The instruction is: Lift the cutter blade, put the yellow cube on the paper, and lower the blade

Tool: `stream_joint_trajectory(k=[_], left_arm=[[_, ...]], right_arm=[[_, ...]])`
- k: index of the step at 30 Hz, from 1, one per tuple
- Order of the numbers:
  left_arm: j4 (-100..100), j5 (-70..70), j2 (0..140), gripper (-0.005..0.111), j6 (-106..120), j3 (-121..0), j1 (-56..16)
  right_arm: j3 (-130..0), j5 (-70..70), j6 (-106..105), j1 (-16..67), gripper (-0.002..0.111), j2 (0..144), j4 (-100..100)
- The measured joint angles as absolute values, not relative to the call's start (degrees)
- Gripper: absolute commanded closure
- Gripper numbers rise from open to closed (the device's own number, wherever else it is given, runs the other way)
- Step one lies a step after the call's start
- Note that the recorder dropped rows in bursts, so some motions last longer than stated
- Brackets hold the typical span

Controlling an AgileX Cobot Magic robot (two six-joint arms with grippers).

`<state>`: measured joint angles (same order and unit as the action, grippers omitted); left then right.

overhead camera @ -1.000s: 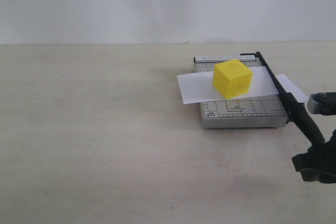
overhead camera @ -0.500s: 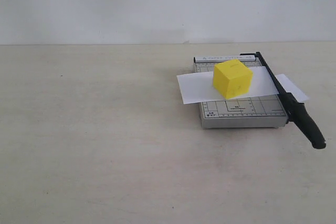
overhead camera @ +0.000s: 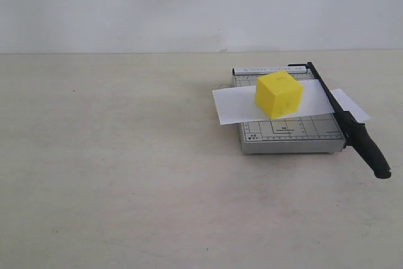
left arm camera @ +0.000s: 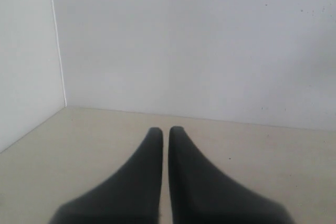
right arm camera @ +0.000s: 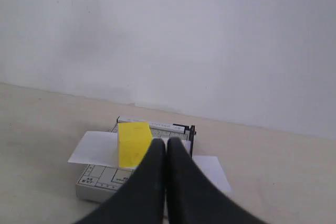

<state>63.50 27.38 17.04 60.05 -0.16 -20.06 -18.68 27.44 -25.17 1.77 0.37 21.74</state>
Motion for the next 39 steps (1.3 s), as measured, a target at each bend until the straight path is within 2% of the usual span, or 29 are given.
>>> stream_joint_trajectory(k=[5, 13, 23, 39], left_arm=[[63.50, 27.38, 17.04, 0.102, 60.05, -0.16, -20.06], [63.52, 27.38, 17.04, 0.102, 60.05, -0.16, -20.06], [63.52, 27.27, 16.91, 0.102, 60.05, -0.16, -20.06], [63.52, 27.27, 16.91, 0.102, 60.05, -0.16, -20.06]], right_arm=[[-17.84, 30.62, -19.38, 1.77, 0.109, 0.37, 15.01], [-0.85, 14.14, -4.17, -1.04, 0.109, 0.27, 4.09], [0.05, 19.21, -5.92, -9.23, 0.109, 0.27, 2.96], [0.05, 19.34, -5.92, -9.78, 0.109, 0.27, 3.27]])
